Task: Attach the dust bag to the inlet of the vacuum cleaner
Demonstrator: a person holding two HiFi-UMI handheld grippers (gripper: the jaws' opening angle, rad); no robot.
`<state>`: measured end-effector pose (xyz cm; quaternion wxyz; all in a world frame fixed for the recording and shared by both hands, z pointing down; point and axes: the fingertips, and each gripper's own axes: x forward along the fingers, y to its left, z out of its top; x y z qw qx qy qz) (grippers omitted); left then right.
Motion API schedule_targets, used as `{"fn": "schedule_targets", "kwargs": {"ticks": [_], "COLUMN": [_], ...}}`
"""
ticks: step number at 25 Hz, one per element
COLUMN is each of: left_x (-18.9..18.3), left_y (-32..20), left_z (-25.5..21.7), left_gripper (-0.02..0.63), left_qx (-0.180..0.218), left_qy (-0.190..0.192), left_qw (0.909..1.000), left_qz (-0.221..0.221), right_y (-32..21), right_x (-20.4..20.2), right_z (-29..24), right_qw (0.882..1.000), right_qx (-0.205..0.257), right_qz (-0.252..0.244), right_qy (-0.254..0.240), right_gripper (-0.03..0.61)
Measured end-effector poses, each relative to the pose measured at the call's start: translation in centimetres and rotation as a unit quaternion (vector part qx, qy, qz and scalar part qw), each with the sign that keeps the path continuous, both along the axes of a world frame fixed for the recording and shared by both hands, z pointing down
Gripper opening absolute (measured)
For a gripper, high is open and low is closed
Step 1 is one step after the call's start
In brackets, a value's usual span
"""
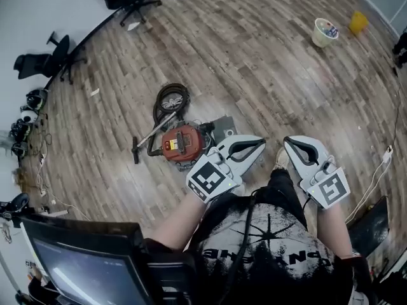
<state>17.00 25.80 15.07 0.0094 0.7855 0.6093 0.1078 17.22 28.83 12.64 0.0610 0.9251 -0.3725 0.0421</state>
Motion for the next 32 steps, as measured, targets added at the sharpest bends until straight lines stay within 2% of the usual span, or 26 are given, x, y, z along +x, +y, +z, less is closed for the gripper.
{"fn": "schedule_targets", "kwargs": {"ticks": [8, 13, 16, 19, 25, 29, 32], "left_x": [10.5, 14.9, 16.1, 16.5, 16.3, 15.8, 15.8], "left_y": [4.6, 9.0, 10.4, 9.1, 2.8, -2.5, -7.1], "left_z": [2.0, 1.9, 1.7, 1.6, 2.1, 2.1, 2.2], "left_gripper": [-0.002, -0.001, -0.002, 0.000, -0.001, -0.001, 0.000], "left_qx": [0.026, 0.029, 0.025, 0.036, 0.042, 0.030, 0.022], "left_qy": [-0.014, -0.008, -0.015, -0.025, -0.032, -0.031, -0.012], "left_qw": [0.9921, 0.9853, 0.9787, 0.9645, 0.9244, 0.9003, 0.8828], "left_qz": [-0.122, -0.168, -0.203, -0.261, -0.378, -0.433, -0.469], "right_y": [4.0, 7.6, 9.2, 8.3, 1.3, -4.8, -9.4], "right_x": [11.2, 16.0, 17.6, 18.9, 19.5, 19.2, 19.1], "right_z": [0.1, 0.3, 0.9, 1.0, 0.9, 1.0, 0.8], "right_qw": [0.991, 0.982, 0.976, 0.964, 0.924, 0.897, 0.877], "right_qx": [0.019, 0.039, 0.042, 0.045, 0.052, 0.031, 0.016], "right_qz": [-0.128, -0.185, -0.212, -0.263, -0.379, -0.441, -0.480], "right_qy": [0.019, 0.009, -0.002, -0.013, -0.013, -0.005, 0.001], "right_gripper": [0.008, 0.008, 0.008, 0.008, 0.008, 0.008, 0.008]}}
